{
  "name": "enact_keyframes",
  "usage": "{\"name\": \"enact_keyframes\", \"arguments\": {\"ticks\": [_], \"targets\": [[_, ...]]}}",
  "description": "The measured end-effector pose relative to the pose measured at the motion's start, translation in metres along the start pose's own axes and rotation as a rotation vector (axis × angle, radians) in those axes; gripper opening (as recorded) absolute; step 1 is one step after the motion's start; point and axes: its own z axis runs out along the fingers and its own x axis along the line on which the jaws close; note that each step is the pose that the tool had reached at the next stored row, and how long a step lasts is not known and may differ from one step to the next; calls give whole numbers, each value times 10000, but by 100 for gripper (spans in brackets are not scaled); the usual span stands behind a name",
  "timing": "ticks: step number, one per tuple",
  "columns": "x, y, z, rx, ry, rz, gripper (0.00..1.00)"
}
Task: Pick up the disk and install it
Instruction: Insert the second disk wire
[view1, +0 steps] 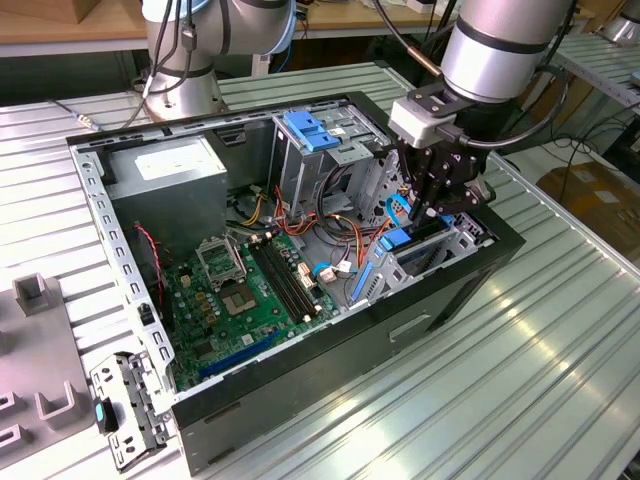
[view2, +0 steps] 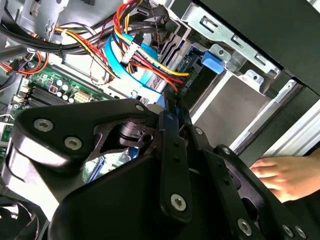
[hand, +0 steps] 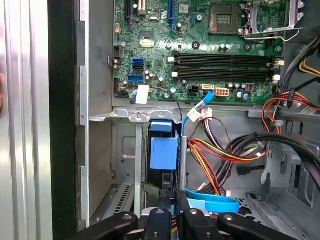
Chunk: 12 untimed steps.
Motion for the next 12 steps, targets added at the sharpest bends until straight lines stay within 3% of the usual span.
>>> {"name": "enact_keyframes", "arguments": {"ticks": [12], "targets": [[11, 4, 46, 1, -33, 3, 16]]}}
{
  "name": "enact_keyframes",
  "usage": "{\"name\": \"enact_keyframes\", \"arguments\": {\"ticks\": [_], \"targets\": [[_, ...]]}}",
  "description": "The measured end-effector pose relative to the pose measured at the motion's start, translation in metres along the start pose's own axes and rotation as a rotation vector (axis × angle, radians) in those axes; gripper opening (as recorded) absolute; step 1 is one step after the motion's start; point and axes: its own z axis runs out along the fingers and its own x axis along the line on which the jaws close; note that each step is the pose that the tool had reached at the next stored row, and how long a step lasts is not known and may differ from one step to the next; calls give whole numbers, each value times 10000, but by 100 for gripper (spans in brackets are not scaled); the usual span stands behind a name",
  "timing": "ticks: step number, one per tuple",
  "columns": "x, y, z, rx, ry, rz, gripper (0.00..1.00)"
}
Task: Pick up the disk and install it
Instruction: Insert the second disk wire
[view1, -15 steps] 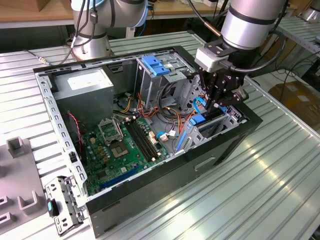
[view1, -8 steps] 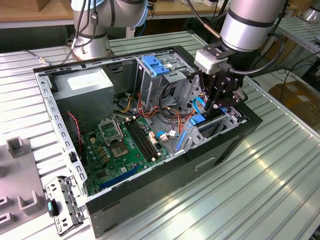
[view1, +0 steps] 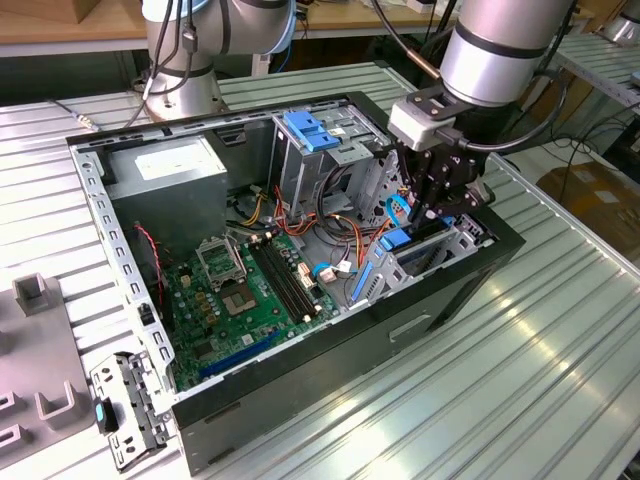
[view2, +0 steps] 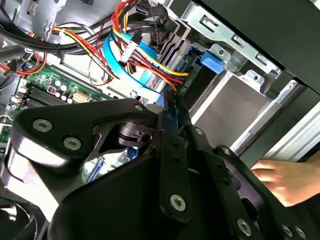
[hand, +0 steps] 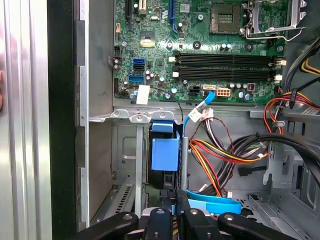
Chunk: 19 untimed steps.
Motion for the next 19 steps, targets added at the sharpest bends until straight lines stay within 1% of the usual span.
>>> {"name": "enact_keyframes", "arguments": {"ticks": [1, 2, 4, 5, 10, 11, 19], "targets": [[1, -1, -11, 2, -10, 0, 18], [2, -4, -51, 0, -1, -1, 24], [4, -8, -94, 0, -1, 0, 24], [7, -12, -155, -1, 2, -1, 24], [8, -13, -158, 0, 0, 0, 22], [8, -13, -159, 0, 1, 0, 11], [8, -13, -164, 0, 0, -1, 11]]}}
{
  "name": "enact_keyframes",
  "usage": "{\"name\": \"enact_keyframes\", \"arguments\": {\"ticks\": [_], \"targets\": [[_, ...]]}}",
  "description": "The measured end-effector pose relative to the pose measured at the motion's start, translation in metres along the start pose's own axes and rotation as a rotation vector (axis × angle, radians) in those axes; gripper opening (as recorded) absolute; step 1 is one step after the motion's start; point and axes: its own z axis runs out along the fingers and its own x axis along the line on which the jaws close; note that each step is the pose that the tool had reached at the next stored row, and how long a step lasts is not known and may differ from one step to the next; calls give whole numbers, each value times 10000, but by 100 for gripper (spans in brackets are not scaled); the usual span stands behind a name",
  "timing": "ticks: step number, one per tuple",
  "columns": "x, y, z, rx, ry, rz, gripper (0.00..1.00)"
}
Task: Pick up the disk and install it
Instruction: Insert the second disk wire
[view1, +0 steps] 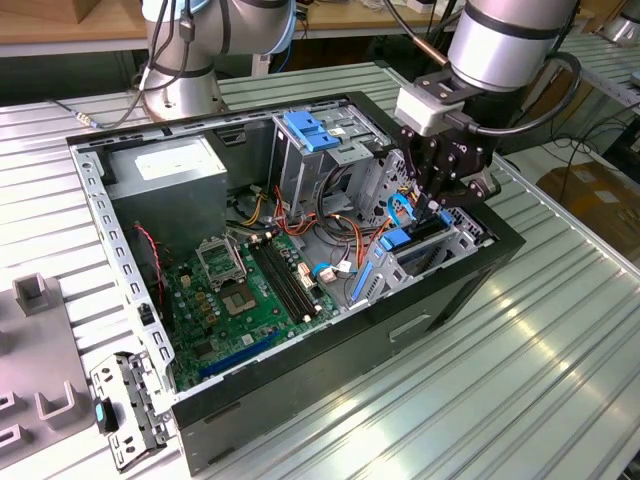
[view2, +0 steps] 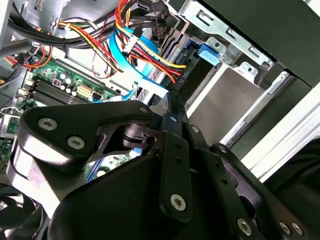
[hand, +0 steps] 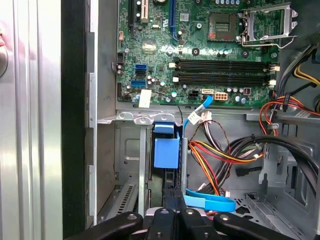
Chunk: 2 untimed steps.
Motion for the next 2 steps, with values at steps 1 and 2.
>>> {"name": "enact_keyframes", "arguments": {"ticks": [1, 2], "targets": [[0, 0, -1, 0, 0, 0, 11], [0, 0, -1, 0, 0, 0, 11]]}}
